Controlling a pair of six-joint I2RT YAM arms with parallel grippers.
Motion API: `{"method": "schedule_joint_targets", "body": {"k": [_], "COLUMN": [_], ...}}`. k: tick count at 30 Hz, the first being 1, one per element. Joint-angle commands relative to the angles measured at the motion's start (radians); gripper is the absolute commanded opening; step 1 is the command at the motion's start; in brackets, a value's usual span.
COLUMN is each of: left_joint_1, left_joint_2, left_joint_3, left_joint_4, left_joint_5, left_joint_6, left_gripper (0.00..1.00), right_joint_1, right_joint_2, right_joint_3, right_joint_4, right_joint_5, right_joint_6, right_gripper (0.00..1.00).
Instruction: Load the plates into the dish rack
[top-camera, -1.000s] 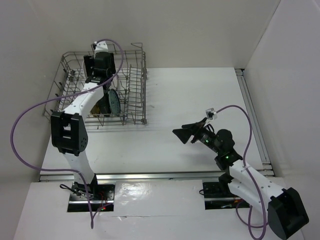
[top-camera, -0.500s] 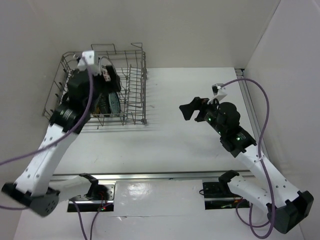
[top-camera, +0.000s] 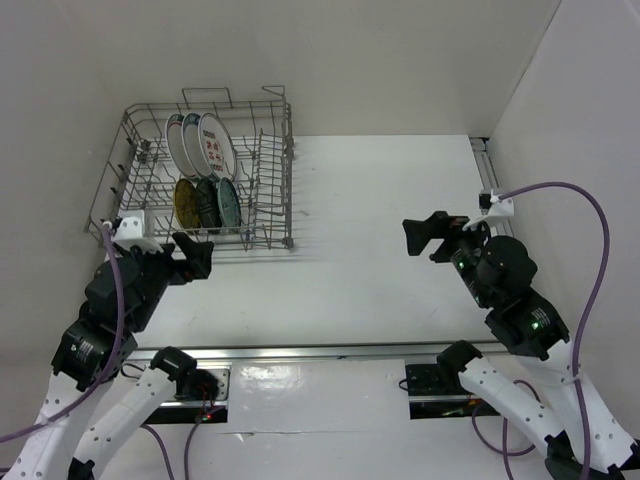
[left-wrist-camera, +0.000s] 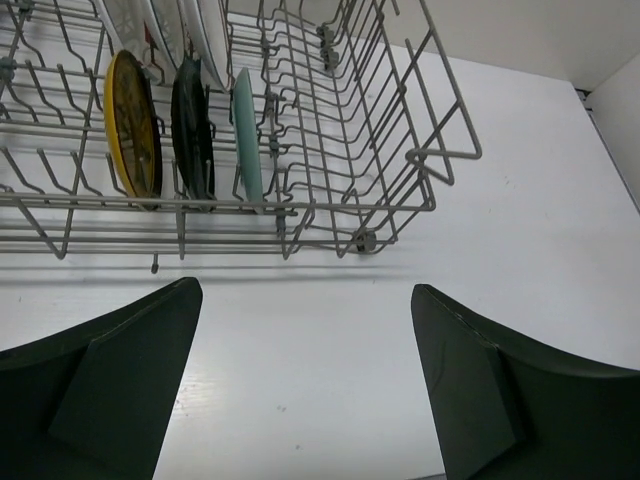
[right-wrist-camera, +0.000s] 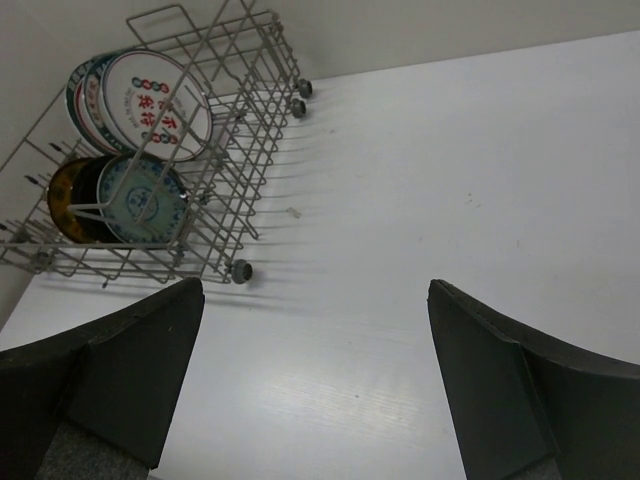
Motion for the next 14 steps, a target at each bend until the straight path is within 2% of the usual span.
{"method": "schedule_joint_targets", "body": {"k": [1,6,14], "left_joint_1": [-0.002,-0.002,-0.002], "left_joint_2": [-0.071,-0.139,-0.102], "left_joint_3": [-0.062,-0.124,-0.124], "left_joint_4": [0.000,0.041,0.053], "left_joint_5": [0.014,0.036,0.105], "left_joint_6": [-0.003,-0.012,-0.003], "left_gripper": [0.99,0.99,0.99], "right_joint_1": [0.006,0.006,0.006], "right_joint_2": [-0.020,-0.030,-0.021], "right_joint_3": [0.015,0.015,0.006], "right_joint_4": [-0.075,-0.098,-0.111], "right_joint_5": [0.067,0.078,0.099], "right_joint_6": [-0.028,-0.019,-0.008], "right_gripper": [1.00,1.00,1.00]}}
